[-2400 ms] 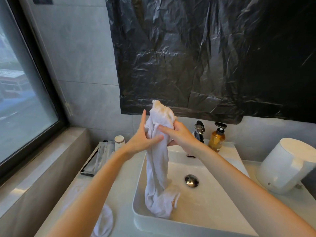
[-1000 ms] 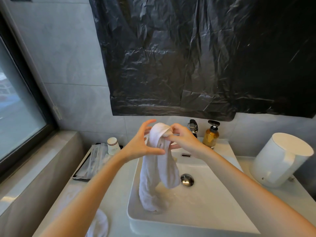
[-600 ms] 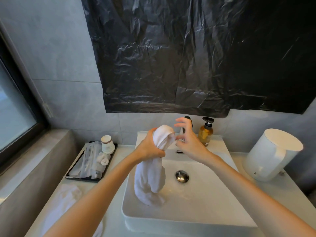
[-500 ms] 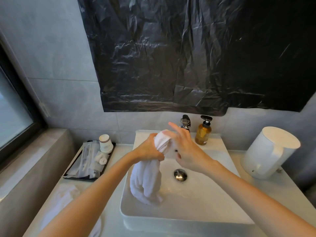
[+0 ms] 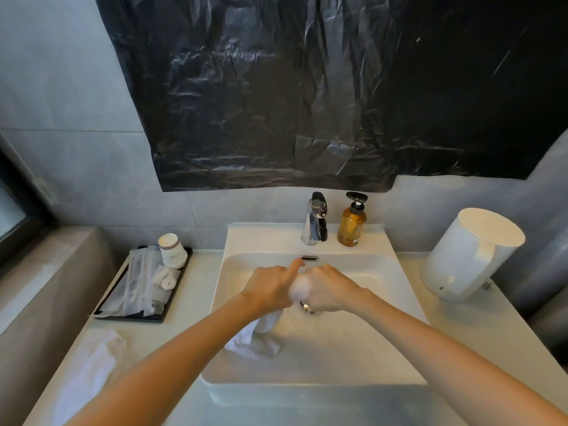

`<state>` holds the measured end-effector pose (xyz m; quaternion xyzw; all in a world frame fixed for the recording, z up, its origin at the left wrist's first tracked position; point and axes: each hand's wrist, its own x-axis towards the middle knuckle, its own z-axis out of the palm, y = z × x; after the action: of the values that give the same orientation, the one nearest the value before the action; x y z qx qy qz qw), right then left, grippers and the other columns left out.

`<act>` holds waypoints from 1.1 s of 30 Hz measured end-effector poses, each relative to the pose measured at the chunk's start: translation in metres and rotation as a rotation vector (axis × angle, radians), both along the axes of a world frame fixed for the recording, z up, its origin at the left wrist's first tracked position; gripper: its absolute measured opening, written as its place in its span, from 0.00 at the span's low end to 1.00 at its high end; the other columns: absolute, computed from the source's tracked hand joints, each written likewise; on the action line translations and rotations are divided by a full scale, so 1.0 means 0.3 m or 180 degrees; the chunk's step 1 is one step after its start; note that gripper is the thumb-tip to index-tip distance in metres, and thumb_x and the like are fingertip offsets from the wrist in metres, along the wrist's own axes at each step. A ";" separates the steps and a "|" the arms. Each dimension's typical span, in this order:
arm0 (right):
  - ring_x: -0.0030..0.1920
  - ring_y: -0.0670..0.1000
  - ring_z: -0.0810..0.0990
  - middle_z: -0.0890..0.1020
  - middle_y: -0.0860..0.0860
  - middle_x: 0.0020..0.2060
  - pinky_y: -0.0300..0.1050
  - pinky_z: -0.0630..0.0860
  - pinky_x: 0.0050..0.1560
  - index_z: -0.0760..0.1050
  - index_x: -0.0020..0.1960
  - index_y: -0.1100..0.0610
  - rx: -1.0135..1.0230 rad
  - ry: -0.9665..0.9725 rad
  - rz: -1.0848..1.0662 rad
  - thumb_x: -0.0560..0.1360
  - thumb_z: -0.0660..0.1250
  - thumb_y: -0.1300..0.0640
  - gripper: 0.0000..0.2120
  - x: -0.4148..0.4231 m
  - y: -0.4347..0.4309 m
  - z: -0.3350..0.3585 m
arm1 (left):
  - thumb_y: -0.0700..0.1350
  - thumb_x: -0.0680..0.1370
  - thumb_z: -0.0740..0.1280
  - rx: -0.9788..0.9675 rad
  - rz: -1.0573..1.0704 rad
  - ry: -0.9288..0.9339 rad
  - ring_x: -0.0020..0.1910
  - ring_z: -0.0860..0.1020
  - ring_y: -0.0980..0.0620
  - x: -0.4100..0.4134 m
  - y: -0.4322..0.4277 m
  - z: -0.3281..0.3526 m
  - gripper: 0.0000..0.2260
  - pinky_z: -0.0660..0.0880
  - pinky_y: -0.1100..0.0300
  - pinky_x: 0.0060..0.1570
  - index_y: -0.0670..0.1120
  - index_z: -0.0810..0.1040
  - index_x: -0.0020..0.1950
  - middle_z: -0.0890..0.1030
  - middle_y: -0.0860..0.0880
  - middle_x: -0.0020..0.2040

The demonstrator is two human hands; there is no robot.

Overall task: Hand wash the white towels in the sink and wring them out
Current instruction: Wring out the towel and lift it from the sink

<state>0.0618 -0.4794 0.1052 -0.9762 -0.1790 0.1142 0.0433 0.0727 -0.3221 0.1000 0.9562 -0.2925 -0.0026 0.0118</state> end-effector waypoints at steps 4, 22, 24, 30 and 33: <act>0.33 0.54 0.73 0.75 0.54 0.33 0.40 0.66 0.30 0.70 0.40 0.57 0.0803 0.1147 -0.0666 0.68 0.65 0.58 0.05 0.030 -0.016 -0.015 | 0.44 0.76 0.65 -0.0140 -0.0343 -0.0390 0.46 0.79 0.41 0.034 -0.019 -0.057 0.25 0.64 0.56 0.36 0.53 0.52 0.63 0.81 0.46 0.52; 0.39 0.50 0.77 0.77 0.54 0.48 0.41 0.72 0.33 0.68 0.59 0.56 0.1765 0.1754 -0.1508 0.67 0.75 0.56 0.25 0.068 -0.080 -0.079 | 0.46 0.76 0.65 0.0202 0.0264 0.0227 0.50 0.79 0.44 0.096 -0.090 -0.088 0.15 0.68 0.57 0.41 0.48 0.70 0.61 0.79 0.47 0.53; 0.56 0.54 0.73 0.72 0.53 0.61 0.46 0.74 0.48 0.65 0.66 0.55 0.1250 0.0288 -0.0975 0.69 0.73 0.59 0.29 0.040 -0.060 -0.103 | 0.47 0.73 0.68 -0.0045 0.0821 0.0941 0.48 0.78 0.47 0.109 -0.082 -0.081 0.14 0.69 0.58 0.41 0.48 0.72 0.57 0.79 0.47 0.51; 0.41 0.54 0.76 0.77 0.51 0.44 0.43 0.71 0.29 0.71 0.54 0.58 0.0024 -0.1213 0.0144 0.50 0.80 0.63 0.34 0.003 -0.023 -0.188 | 0.51 0.65 0.73 -0.0762 0.1172 0.2872 0.50 0.78 0.49 0.118 -0.062 -0.075 0.23 0.73 0.58 0.49 0.45 0.76 0.57 0.79 0.47 0.52; 0.44 0.55 0.78 0.79 0.53 0.44 0.42 0.67 0.33 0.72 0.50 0.58 0.0211 -0.0775 -0.0237 0.64 0.76 0.61 0.19 0.000 -0.019 -0.186 | 0.50 0.69 0.74 -0.0243 0.0988 0.2310 0.52 0.77 0.48 0.092 -0.086 -0.086 0.25 0.74 0.57 0.50 0.47 0.72 0.64 0.78 0.47 0.56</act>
<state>0.0618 -0.4851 0.0492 -0.9869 -0.1502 -0.0128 0.0576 0.1001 -0.3479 0.0742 0.9249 -0.1212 -0.3276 0.1502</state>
